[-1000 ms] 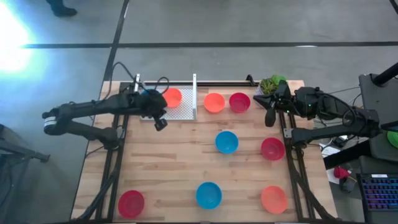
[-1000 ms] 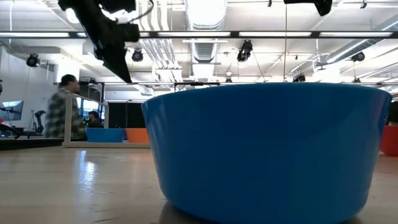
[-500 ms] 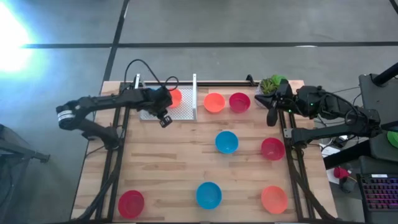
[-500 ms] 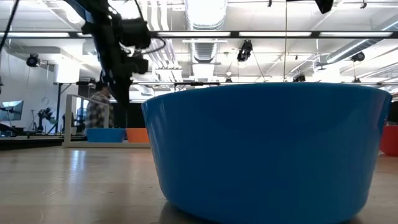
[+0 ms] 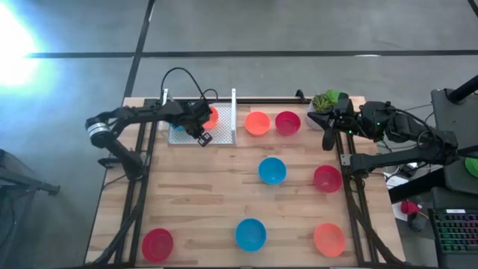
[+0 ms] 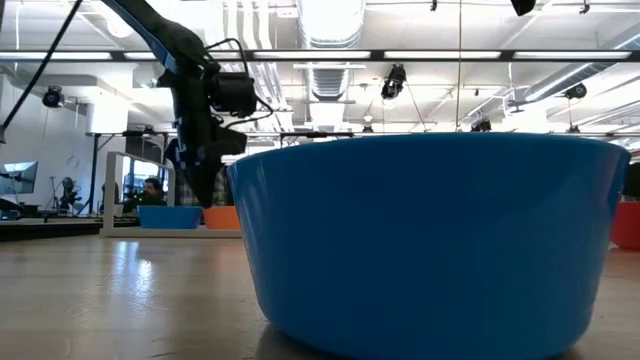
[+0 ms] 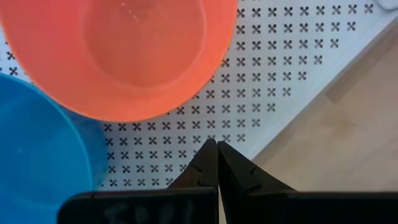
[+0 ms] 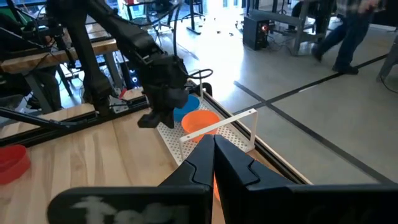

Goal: Pick & Place Mini bowls
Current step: Adjust the bowls on the shelf

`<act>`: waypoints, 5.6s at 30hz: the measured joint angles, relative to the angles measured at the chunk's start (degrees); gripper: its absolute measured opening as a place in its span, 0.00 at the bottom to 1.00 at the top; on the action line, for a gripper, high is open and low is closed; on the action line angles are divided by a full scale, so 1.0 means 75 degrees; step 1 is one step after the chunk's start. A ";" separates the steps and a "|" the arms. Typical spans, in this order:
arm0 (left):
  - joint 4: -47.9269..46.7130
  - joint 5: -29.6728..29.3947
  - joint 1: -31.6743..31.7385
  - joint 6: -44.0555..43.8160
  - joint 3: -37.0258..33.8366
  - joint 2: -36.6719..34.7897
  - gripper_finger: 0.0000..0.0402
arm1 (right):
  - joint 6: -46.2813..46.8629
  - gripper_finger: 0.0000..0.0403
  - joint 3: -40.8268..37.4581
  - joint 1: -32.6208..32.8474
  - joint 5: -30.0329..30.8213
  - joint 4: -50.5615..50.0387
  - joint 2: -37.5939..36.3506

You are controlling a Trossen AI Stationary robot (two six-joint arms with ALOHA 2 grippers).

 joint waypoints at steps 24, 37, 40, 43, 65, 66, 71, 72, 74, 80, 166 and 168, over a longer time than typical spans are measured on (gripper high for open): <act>0.0953 -0.0880 0.0193 -0.0477 -0.0065 0.0425 0.00 | 0.0023 0.02 0.0039 0.0002 0.0003 0.0027 0.0000; 0.1725 -0.1460 0.0210 -0.0352 -0.0068 0.0644 0.00 | -0.0003 0.02 0.0036 0.0003 0.0006 0.0027 0.0000; 0.1500 -0.1346 0.0181 -0.0358 -0.0068 0.0485 0.00 | 0.0002 0.02 0.0036 0.0003 0.0007 0.0024 0.0000; 0.0682 -0.1319 0.0181 -0.0574 0.0022 0.0215 0.00 | 0.0003 0.02 0.0036 0.0000 0.0006 0.0020 0.0006; -0.1567 -0.2234 0.0264 -0.1865 -0.0864 -0.0358 0.00 | 0.0003 0.02 0.0033 0.0003 0.0006 0.0006 0.0006; -0.1519 -0.2292 0.0266 -0.1886 -0.0885 -0.0358 0.00 | 0.0002 0.02 0.0033 0.0003 0.0006 0.0006 0.0006; -0.1243 -0.2405 0.0263 -0.1895 -0.0910 -0.0358 0.00 | 0.0003 0.02 0.0033 0.0003 0.0006 0.0006 0.0000; -0.1159 -0.2467 0.0266 -0.1879 -0.0910 -0.0352 0.00 | 0.0000 0.02 0.0033 0.0000 0.0006 0.0006 0.0000; -0.1062 -0.2488 0.0277 -0.1879 -0.0910 -0.0352 0.00 | 0.0000 0.02 0.0033 0.0000 0.0006 0.0007 0.0000; -0.0658 -0.2755 0.0277 -0.1859 -0.0939 -0.0349 0.00 | 0.0000 0.02 0.0030 0.0002 0.0006 0.0006 0.0000; 0.1248 -0.2572 0.1420 -0.1933 -0.0205 0.0274 0.00 | 0.0003 0.02 0.0030 0.0003 0.0003 -0.0003 -0.0003; 0.1394 -0.2493 0.1420 -0.1792 -0.0205 0.0274 0.00 | 0.0000 0.02 0.0030 0.0003 0.0000 -0.0003 -0.0003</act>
